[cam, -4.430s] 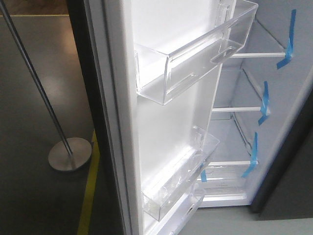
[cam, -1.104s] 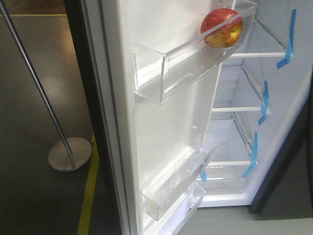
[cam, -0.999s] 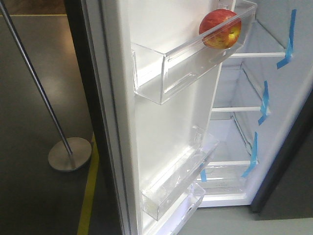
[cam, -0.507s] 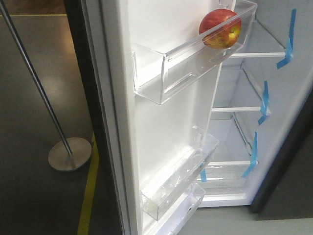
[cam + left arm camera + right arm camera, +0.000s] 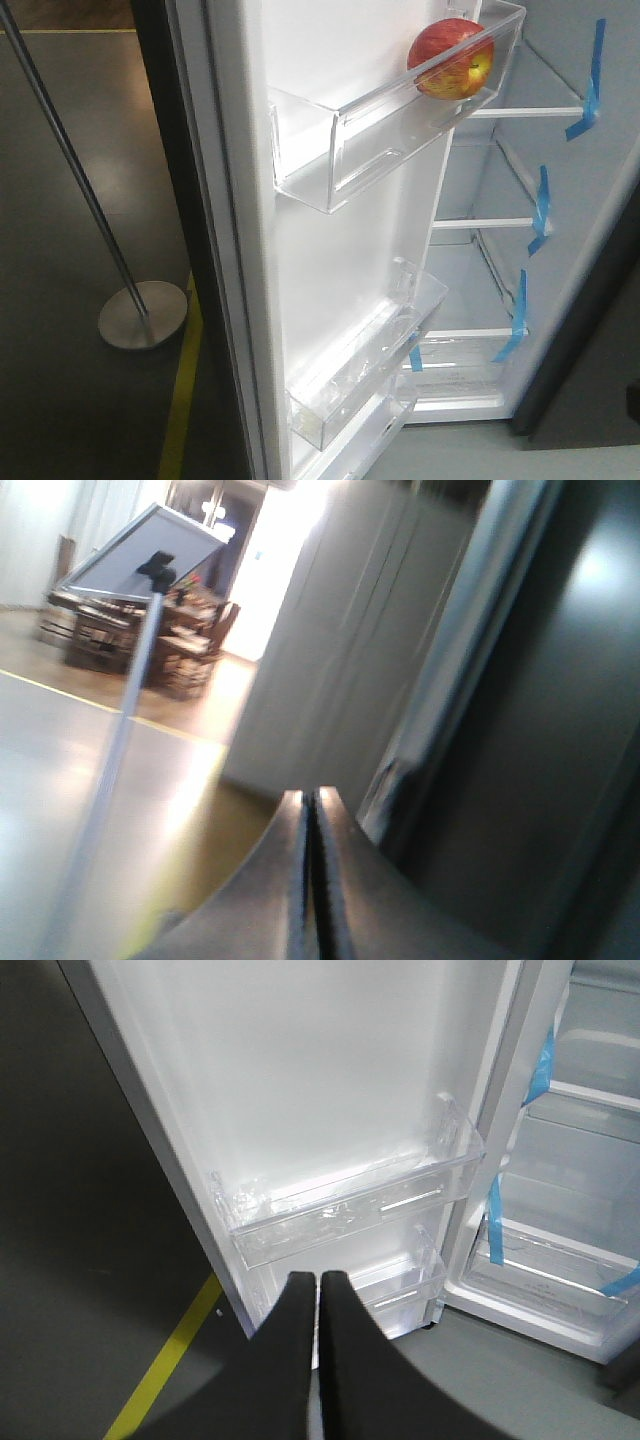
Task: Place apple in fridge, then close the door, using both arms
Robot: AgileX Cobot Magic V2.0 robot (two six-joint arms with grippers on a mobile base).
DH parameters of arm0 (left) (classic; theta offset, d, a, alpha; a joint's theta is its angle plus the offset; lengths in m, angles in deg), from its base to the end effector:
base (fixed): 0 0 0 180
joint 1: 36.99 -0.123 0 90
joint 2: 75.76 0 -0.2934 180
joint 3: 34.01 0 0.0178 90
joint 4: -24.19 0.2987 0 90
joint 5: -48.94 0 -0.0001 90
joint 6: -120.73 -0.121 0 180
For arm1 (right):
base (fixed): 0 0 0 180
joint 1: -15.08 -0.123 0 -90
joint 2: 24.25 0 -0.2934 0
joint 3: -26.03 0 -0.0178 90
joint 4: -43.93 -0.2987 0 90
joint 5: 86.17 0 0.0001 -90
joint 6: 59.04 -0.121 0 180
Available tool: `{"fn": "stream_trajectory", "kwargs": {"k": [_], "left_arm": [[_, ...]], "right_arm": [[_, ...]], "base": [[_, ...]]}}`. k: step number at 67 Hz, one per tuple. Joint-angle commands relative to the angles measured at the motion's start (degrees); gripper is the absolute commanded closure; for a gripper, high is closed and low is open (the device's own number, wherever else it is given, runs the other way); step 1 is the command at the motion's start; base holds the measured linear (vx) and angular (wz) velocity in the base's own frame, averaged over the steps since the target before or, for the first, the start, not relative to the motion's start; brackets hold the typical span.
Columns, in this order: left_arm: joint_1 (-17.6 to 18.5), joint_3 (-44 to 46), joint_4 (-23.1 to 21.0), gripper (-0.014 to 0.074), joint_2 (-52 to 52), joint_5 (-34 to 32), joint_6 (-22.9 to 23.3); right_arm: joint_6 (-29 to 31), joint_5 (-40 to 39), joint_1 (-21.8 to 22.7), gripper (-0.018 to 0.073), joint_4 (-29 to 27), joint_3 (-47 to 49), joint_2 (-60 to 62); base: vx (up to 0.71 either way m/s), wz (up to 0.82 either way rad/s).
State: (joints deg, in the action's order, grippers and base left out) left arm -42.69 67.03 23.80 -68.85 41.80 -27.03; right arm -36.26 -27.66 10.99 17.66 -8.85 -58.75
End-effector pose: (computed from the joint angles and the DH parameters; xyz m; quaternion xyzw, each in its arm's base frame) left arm 0.1234 0.0124 0.2211 -0.2085 0.5990 -0.1797 0.7519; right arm 0.1196 0.0544 0.3466 -0.1823 0.8559 0.1538 0.4588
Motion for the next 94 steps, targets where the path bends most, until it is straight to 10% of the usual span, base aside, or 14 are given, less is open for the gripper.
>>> {"fn": "stream_trajectory", "kwargs": {"k": [1, 19, 47, 66, 80, 94], "left_arm": [[0.2, -0.4, -3.4, 0.0604, -0.8, -6.8, 3.5], [0.2, 4.1, -7.8, 0.0604, -0.7, -13.8, 18.6], [0.2, 37.4, 21.4, 0.0581, 29.5, -15.2, 30.3], [0.2, 57.9, 40.0, 0.0294, 59.4, -29.4, 58.4], [0.2, 71.1, 47.9, 0.0092, 76.4, -37.3, 71.1], [0.3, 81.6, 56.2, 0.0084, 87.9, -41.6, 80.3]], "right_arm": [[-0.9, -5.2, 0.1, 0.0564, -1.2, 0.2, 0.7], [-0.9, -5.3, 0.1, 0.0564, -1.4, 0.0, 0.8], [-0.5, -5.3, 0.1, 0.0564, -1.4, 0.0, 0.8], [-0.4, -5.3, 0.1, 0.0564, -1.4, 0.0, 0.8], [-0.5, -5.3, 0.1, 0.0564, -1.6, 0.0, 0.8], [-0.5, -4.9, 0.1, 0.0564, -3.7, 0.0, 0.8]], "base": [[0.00, 0.00], [0.00, 0.00], [0.00, 0.00], [0.00, 0.00], [0.00, 0.00], [0.00, 0.00]]}}
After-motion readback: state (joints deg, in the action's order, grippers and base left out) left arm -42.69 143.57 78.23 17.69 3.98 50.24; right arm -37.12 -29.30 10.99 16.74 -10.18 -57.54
